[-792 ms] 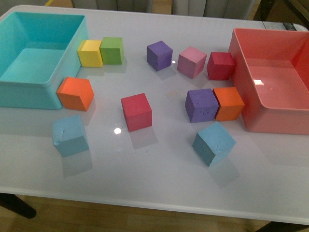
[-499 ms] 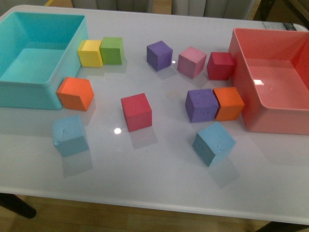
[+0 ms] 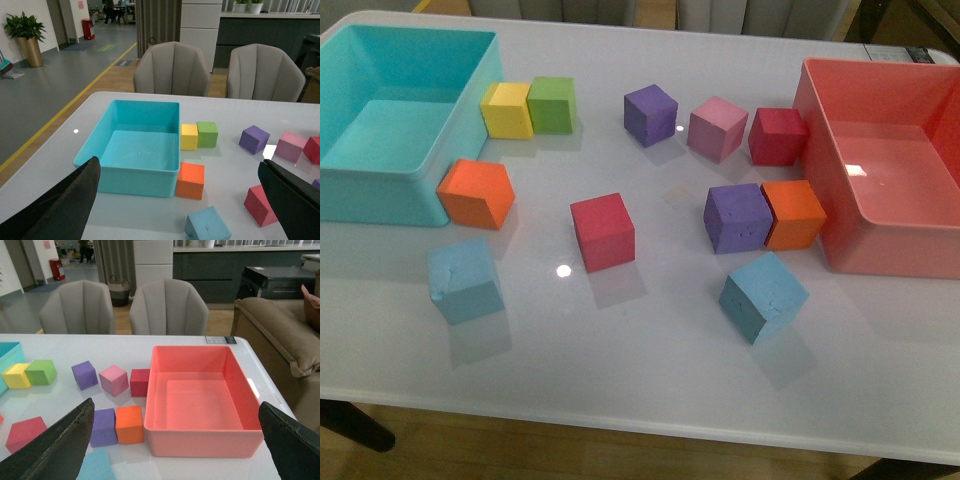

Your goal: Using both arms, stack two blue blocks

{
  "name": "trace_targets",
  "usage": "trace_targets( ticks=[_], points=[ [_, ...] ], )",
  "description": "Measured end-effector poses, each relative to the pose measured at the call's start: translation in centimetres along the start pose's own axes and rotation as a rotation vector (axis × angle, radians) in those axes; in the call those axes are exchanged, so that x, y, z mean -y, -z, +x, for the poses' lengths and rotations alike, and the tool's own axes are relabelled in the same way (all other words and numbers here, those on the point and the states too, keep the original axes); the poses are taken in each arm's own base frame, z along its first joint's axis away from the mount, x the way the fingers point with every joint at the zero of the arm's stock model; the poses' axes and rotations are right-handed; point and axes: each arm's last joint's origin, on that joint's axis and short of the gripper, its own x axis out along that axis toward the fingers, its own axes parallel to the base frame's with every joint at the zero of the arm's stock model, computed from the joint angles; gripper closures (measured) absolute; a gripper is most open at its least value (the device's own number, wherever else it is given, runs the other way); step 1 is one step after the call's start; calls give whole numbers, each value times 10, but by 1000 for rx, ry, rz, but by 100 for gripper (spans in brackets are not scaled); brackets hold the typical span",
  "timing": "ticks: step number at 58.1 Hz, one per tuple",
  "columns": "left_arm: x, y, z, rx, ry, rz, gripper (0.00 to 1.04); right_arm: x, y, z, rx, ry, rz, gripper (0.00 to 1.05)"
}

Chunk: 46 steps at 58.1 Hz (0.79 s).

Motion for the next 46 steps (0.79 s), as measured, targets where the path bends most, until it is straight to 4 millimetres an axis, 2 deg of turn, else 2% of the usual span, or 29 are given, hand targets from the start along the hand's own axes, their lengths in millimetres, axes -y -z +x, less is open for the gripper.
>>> trace_targets(
  ticks=[9, 14, 16, 20, 34, 46],
  points=[
    [0, 0, 0, 0, 0, 0, 9, 0, 1, 0, -21, -12, -4, 9],
    [0, 0, 0, 0, 0, 0, 9, -2, 0, 6, -362, -122, -17, 9],
    [0, 0, 0, 0, 1, 0, 9, -3, 2, 14, -455, -147, -29, 9],
    [0, 0, 0, 0, 0, 0, 9, -8, 10, 31, -525, -174, -74, 9],
    [0, 0, 0, 0, 0, 0, 9, -31, 25, 86, -557, -311, -226, 9],
    [0, 0, 0, 0, 0, 0, 9, -48, 66, 123, -714, -383, -276, 9]
  ],
)
